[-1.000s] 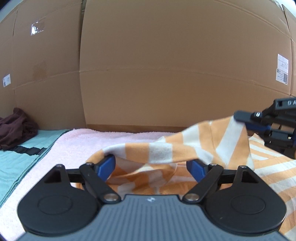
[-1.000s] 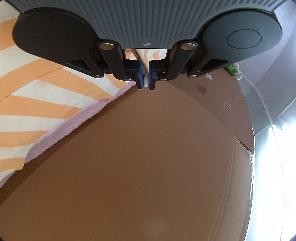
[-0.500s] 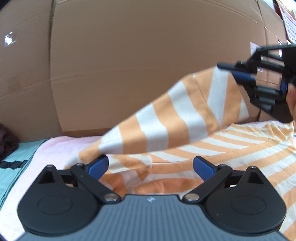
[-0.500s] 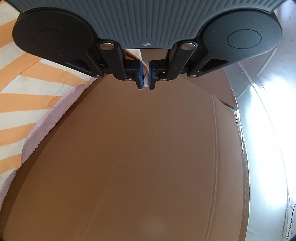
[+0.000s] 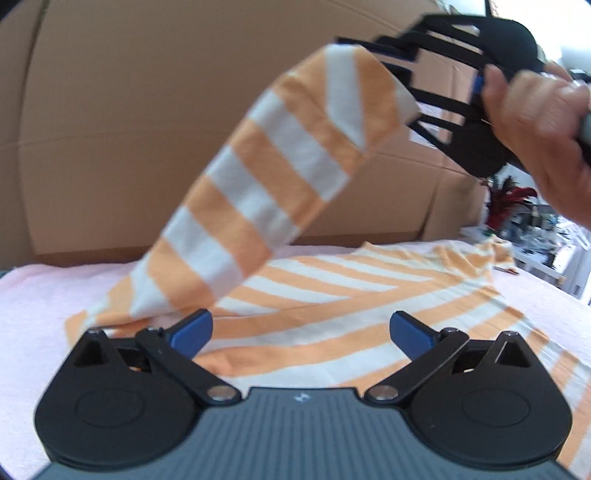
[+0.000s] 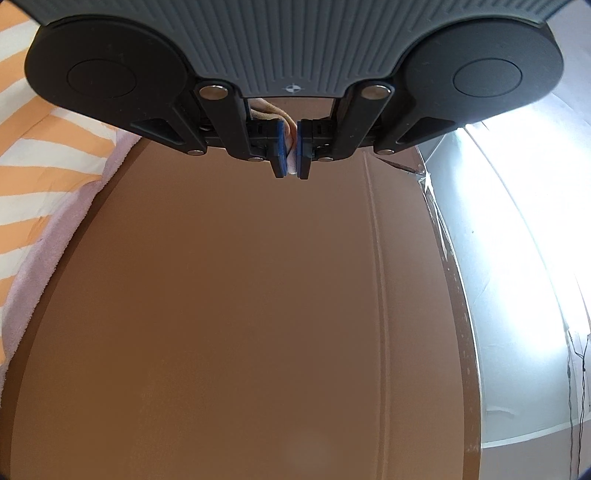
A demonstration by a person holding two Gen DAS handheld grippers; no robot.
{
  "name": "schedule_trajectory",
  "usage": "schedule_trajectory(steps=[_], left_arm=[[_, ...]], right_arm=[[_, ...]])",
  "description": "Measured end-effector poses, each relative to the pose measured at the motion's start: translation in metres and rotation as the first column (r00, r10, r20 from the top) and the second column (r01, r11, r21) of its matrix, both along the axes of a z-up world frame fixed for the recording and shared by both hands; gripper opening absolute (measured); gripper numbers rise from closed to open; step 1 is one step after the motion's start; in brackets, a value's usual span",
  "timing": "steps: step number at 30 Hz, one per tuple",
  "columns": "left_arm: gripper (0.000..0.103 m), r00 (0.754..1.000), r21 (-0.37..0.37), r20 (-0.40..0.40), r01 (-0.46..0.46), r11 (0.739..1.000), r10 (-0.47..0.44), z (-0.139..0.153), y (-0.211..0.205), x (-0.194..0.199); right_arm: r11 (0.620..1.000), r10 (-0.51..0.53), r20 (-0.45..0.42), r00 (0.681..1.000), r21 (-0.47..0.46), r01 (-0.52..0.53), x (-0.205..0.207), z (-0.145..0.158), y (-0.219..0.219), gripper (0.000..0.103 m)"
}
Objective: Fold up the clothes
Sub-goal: 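Lift the striped sleeve high with the right gripper, stretching it over the shirt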
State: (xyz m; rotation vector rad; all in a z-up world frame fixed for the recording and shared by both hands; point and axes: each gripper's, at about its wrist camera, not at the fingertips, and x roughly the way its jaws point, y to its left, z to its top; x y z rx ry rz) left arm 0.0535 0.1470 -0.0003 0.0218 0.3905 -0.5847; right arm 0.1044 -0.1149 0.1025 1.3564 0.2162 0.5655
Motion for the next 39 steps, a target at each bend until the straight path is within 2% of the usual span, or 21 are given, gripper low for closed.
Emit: schedule_trajectory(steps=[2,7,18,33,39], left_arm=[[0.102,1.000,-0.008,-0.029,-0.011,1.000,0.011,-0.002,0.002,0.005],[0.102,0.987,-0.035,-0.160,-0.030,0.999,0.024,-0.009,0.006,0.024],[0.102,0.982,-0.056,-0.185,-0.058,0.997,0.047,-0.010,0.013,0.027],[0.102,0.982,-0.087,-0.189,-0.035,0.996,0.018,-0.009,0.015,0.027],[0.102,0.981,-0.097,-0.196,-0.027,0.995,0.007,-0.009,0.017,0.027]], right_arm=[[1.000,0.008,0.007,1.000,0.011,-0.008,0.002,0.002,0.006,0.007],[0.999,0.009,0.042,0.999,0.030,-0.011,0.004,0.012,0.014,0.007],[0.997,-0.071,0.097,0.993,-0.006,0.072,-0.003,0.034,0.004,0.007],[0.986,-0.164,0.093,0.982,0.000,0.165,-0.016,0.030,-0.047,0.007],[0.975,-0.217,0.080,0.973,-0.024,0.220,-0.021,0.023,-0.064,0.007]])
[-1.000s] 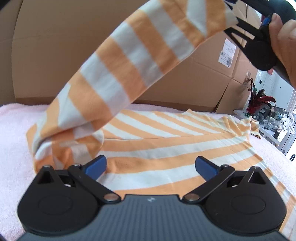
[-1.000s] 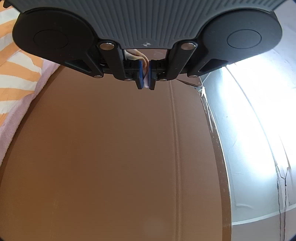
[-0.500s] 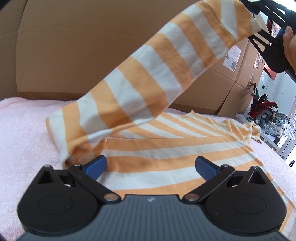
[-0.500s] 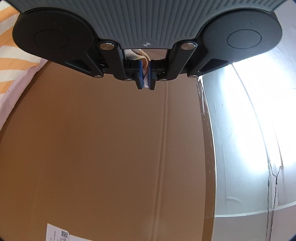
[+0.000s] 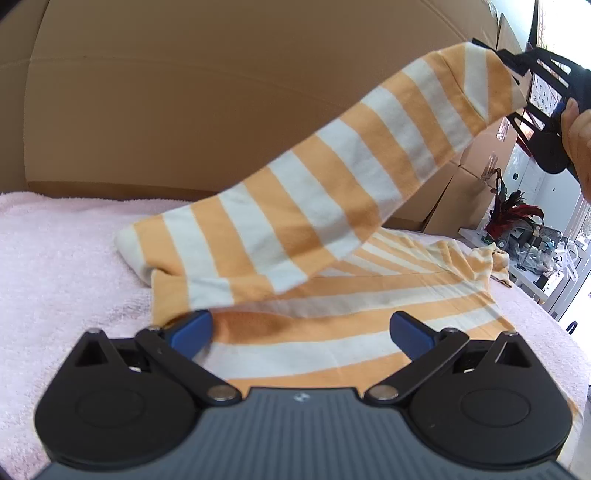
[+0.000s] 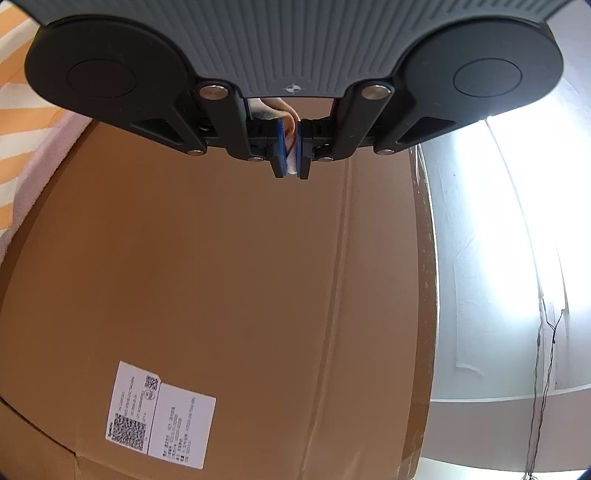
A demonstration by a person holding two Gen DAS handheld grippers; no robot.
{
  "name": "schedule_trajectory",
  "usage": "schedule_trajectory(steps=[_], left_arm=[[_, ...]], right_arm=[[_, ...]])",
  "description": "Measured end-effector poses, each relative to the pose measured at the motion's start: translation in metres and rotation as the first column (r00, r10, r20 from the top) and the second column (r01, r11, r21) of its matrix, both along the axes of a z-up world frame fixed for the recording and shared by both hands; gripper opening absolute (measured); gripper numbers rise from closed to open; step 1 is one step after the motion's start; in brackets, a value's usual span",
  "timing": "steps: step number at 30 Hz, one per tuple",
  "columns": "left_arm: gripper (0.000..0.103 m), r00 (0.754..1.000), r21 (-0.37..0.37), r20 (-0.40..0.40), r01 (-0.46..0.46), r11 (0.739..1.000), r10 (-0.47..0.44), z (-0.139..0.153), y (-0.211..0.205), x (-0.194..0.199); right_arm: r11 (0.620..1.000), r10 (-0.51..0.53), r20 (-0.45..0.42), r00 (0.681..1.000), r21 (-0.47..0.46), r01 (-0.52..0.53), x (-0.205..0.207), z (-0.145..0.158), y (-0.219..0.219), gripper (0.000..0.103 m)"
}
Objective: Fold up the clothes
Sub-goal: 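Lift the striped sleeve high with the right gripper, stretching it over the shirt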
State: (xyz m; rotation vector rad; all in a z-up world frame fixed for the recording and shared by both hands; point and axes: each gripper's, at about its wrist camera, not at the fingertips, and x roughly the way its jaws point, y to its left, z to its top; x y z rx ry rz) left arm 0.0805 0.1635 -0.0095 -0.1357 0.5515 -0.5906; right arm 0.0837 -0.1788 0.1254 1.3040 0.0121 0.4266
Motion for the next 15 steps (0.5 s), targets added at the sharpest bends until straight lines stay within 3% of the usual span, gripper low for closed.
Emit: schedule_trajectory(steps=[6,15], left_arm=[[0.102,1.000,-0.007,-0.003,-0.005,1.000,0.005,0.000,0.002,0.001],[0.102,0.998,-0.007,0.053,-0.025,1.000,0.025,0.003,0.004,-0.006]], right_arm=[[1.000,-0.020,0.008,1.000,0.014,0.019,-0.005,-0.005,-0.011,0.007],[0.996,-0.053,0.040,0.998,0.070,0.050,-0.009,0.003,-0.033,0.007]])
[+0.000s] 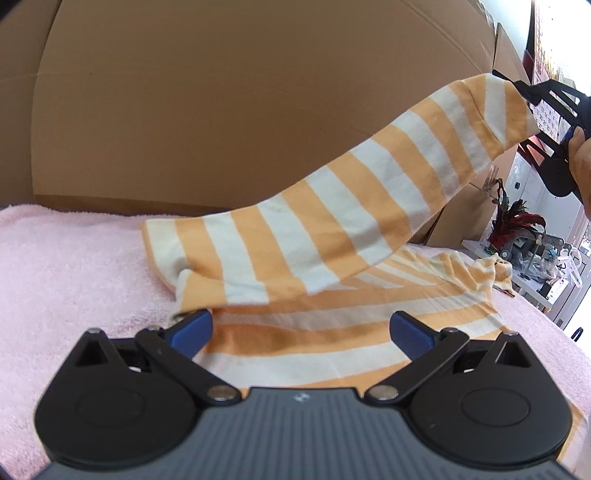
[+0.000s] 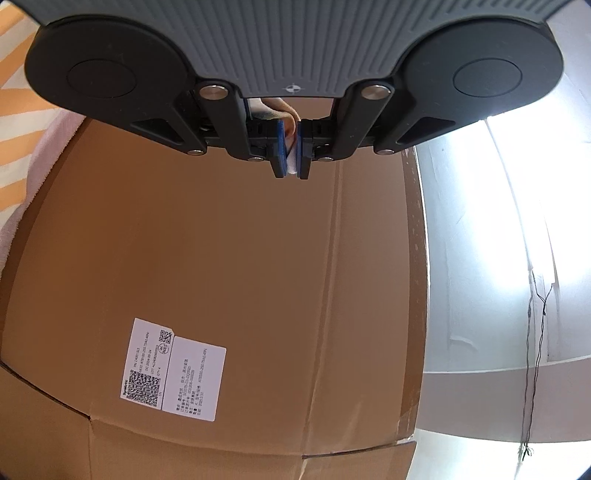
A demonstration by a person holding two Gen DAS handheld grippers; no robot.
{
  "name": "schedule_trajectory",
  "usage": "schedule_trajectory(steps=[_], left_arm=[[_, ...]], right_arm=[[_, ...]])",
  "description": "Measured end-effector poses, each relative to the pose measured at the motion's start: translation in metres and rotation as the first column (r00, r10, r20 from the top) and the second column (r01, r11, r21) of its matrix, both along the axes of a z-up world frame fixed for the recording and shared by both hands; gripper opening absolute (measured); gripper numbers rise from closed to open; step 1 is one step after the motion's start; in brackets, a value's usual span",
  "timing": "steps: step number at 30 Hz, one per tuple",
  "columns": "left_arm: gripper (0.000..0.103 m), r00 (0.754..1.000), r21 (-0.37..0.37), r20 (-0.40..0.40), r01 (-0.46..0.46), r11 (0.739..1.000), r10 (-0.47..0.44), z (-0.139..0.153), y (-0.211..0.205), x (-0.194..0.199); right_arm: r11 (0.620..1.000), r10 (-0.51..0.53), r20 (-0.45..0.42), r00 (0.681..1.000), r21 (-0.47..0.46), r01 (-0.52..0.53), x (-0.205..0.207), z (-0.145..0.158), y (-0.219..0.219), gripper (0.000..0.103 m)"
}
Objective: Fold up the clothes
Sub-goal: 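Lower the sleeve onto the shirt body and open the right gripper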
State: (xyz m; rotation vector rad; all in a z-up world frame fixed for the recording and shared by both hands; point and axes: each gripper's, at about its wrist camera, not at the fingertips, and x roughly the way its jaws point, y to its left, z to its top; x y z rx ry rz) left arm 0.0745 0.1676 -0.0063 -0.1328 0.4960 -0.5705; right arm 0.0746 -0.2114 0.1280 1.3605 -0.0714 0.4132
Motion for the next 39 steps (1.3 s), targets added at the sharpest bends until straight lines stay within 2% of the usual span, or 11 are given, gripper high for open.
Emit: schedule_trajectory(steps=[7,13,20,25,29,39], left_arm=[[0.102,1.000,0.000,0.009,0.005,1.000,-0.005,0.000,-0.001,-0.001],[0.102,0.999,-0.003,0.026,0.031,1.000,-0.030,0.001,-0.002,-0.004],[0.102,0.993,-0.030,0.057,0.108,0.994,-0.106,0.002,-0.002,-0.012],[0.102,0.978,-0.063,0.066,0.204,0.977,-0.200,0.002,-0.002,-0.018],[0.102,0.970,-0.083,0.058,0.240,0.967,-0.235,0.002,-0.001,-0.020],[0.102,0.976,-0.109,0.002,0.215,0.971,-0.216,0.000,-0.002,-0.011]], right_arm=[[0.999,-0.032,-0.023,0.999,0.025,0.033,-0.018,-0.010,-0.017,0.007],[0.997,-0.077,-0.010,0.997,0.026,0.077,-0.035,-0.012,-0.028,0.007],[0.990,-0.144,-0.037,0.989,0.003,0.144,-0.036,-0.012,-0.053,0.007],[0.981,-0.194,-0.099,0.976,-0.014,0.193,-0.032,-0.028,-0.072,0.007],[0.974,-0.226,-0.147,0.963,-0.021,0.225,-0.027,-0.043,-0.087,0.007],[0.964,-0.264,-0.222,0.939,-0.034,0.264,-0.026,-0.080,-0.111,0.007]])
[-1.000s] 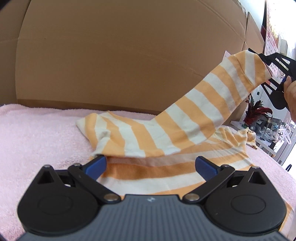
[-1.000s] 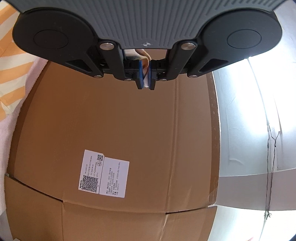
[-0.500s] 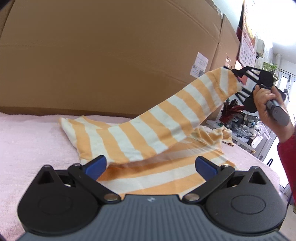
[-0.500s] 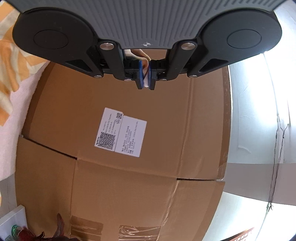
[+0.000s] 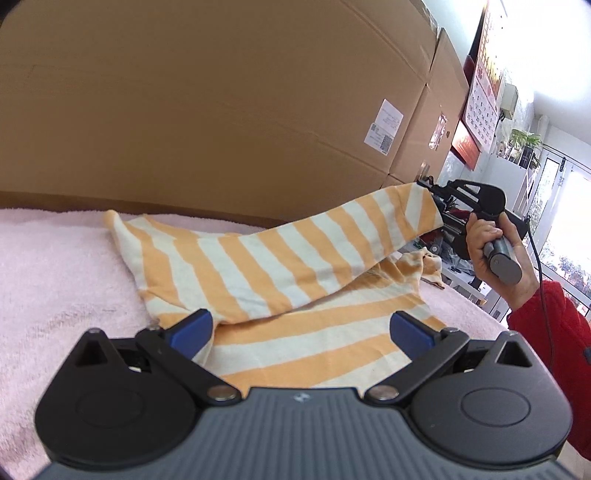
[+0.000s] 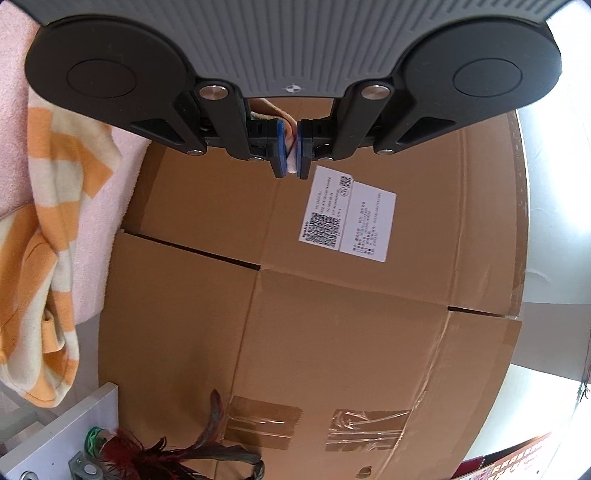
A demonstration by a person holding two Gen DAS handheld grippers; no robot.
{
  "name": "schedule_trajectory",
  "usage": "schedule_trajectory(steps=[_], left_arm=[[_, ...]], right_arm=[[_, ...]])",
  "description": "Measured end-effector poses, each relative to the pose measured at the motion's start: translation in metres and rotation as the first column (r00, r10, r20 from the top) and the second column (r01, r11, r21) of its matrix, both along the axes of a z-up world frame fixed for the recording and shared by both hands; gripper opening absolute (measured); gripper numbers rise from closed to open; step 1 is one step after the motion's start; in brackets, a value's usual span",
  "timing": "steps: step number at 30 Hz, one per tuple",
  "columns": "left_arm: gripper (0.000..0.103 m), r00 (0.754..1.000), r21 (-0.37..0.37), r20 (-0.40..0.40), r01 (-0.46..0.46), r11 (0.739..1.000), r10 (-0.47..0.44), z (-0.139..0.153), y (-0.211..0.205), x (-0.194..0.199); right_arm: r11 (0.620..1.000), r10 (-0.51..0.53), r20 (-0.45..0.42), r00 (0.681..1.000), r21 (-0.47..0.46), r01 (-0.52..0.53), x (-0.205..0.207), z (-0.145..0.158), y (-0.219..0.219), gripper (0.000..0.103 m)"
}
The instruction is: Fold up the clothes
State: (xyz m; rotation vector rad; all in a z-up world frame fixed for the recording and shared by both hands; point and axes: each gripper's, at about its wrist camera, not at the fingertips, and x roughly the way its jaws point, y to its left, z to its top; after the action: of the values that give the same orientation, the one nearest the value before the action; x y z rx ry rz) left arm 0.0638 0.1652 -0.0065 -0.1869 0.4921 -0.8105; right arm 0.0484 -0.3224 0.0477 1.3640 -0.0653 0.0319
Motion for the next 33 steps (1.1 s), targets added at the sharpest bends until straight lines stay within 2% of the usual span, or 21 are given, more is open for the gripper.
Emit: schedule_trajectory(steps=[13,16,20,25,30,33], left_arm=[[0.102,0.998,0.003,-0.064,-0.020,1.000,0.020,-0.006,-0.001,0.010],[0.102,0.997,0.005,-0.071,-0.023,1.000,0.023,-0.007,-0.001,0.011],[0.102,0.997,0.008,-0.077,-0.023,1.000,0.023,-0.007,0.000,0.012],[0.102,0.997,0.014,-0.078,-0.023,1.000,0.024,-0.007,0.000,0.011],[0.102,0.997,0.019,-0.079,-0.024,1.000,0.025,-0.008,-0.001,0.012],[0.102,0.996,0.021,-0.083,-0.025,0.999,0.027,-0.008,-0.001,0.012]], right_arm=[[0.998,-0.058,-0.051,0.997,-0.005,0.058,0.003,-0.049,-0.025,0.007],[0.993,-0.106,-0.112,0.988,-0.063,0.099,0.003,-0.046,-0.027,0.007],[0.985,-0.151,-0.141,0.978,-0.099,0.138,-0.002,-0.044,-0.028,0.008],[0.976,-0.200,-0.235,0.951,-0.135,0.172,-0.012,-0.045,-0.027,0.026],[0.965,-0.188,-0.297,0.936,-0.234,0.120,-0.009,-0.038,-0.021,0.027],[0.945,-0.183,-0.325,0.928,-0.320,0.075,-0.005,-0.032,-0.011,0.027]])
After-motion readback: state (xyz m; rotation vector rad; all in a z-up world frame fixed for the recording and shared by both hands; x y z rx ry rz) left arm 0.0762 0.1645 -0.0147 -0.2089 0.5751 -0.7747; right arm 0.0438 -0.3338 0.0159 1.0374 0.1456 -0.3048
